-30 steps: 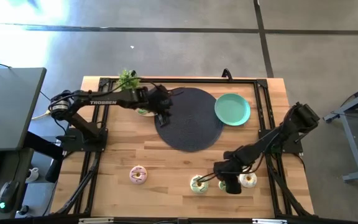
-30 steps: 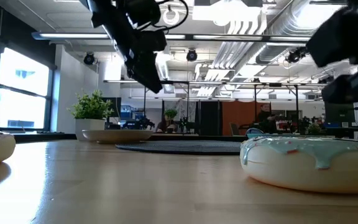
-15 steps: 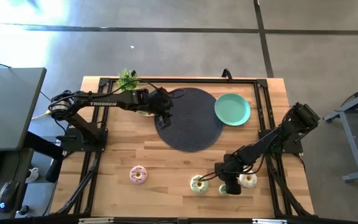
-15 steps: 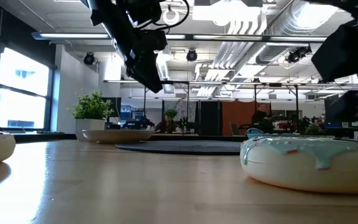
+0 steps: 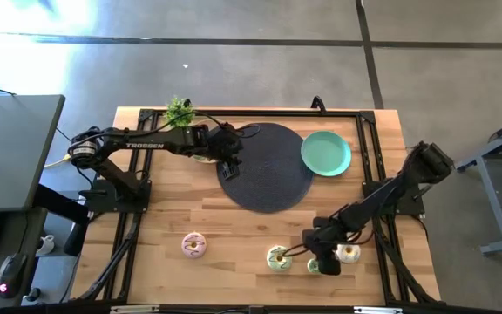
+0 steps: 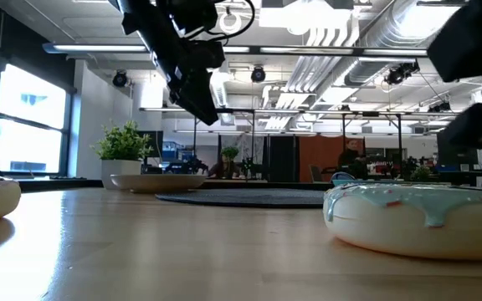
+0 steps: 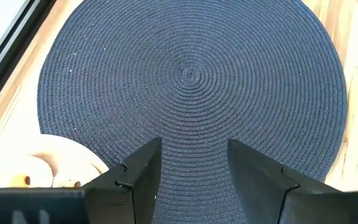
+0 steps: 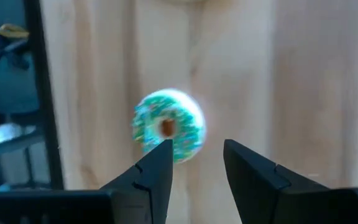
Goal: Pick & Place donuts
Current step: Put the small green donut on the white plate, then put the large white donut on the green plate
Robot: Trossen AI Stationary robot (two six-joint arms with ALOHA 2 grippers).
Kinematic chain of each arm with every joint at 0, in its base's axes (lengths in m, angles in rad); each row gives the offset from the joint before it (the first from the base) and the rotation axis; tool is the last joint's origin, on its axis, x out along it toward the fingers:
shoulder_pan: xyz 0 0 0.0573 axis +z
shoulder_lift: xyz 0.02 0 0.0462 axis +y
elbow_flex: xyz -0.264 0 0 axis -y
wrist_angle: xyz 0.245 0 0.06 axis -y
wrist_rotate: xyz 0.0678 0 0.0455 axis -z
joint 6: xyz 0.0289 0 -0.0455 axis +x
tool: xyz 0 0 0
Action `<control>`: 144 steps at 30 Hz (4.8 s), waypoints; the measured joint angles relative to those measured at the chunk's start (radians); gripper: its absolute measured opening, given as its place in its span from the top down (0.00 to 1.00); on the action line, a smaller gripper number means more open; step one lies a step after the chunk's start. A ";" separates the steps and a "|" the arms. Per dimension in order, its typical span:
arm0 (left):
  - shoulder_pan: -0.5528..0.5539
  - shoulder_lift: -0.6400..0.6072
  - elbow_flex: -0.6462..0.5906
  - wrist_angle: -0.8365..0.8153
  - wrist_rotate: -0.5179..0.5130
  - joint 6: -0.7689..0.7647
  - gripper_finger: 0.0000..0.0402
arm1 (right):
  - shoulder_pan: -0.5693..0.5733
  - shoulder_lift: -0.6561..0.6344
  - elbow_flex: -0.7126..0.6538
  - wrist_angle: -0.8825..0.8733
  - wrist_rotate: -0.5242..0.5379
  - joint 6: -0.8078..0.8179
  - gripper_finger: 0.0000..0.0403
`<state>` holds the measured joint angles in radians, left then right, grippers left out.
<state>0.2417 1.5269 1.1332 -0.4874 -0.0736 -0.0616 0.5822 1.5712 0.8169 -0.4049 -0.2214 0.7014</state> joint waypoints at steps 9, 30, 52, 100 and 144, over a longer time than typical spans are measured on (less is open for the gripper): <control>0.000 0.000 0.000 -0.001 -0.023 0.000 0.55 | 0.015 0.064 0.000 0.035 0.004 0.005 0.65; 0.000 -0.074 0.129 -0.178 -0.071 -0.075 0.55 | -0.119 0.048 0.019 0.023 -0.064 -0.002 0.99; 0.000 -0.163 0.538 -0.541 -0.288 -0.035 0.55 | -0.861 0.174 0.222 0.825 0.299 -0.550 1.00; 0.000 -0.164 0.562 -0.545 -0.255 -0.022 0.55 | -0.915 0.847 1.111 0.406 0.236 -0.445 0.69; -0.132 -0.151 0.265 -0.402 0.017 -0.103 0.55 | -0.189 -0.285 0.052 -0.832 0.001 0.081 0.69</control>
<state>0.1099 1.3757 1.3982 -0.8899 -0.0568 -0.1645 0.3935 1.2859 0.8691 -1.2373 -0.2200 0.7828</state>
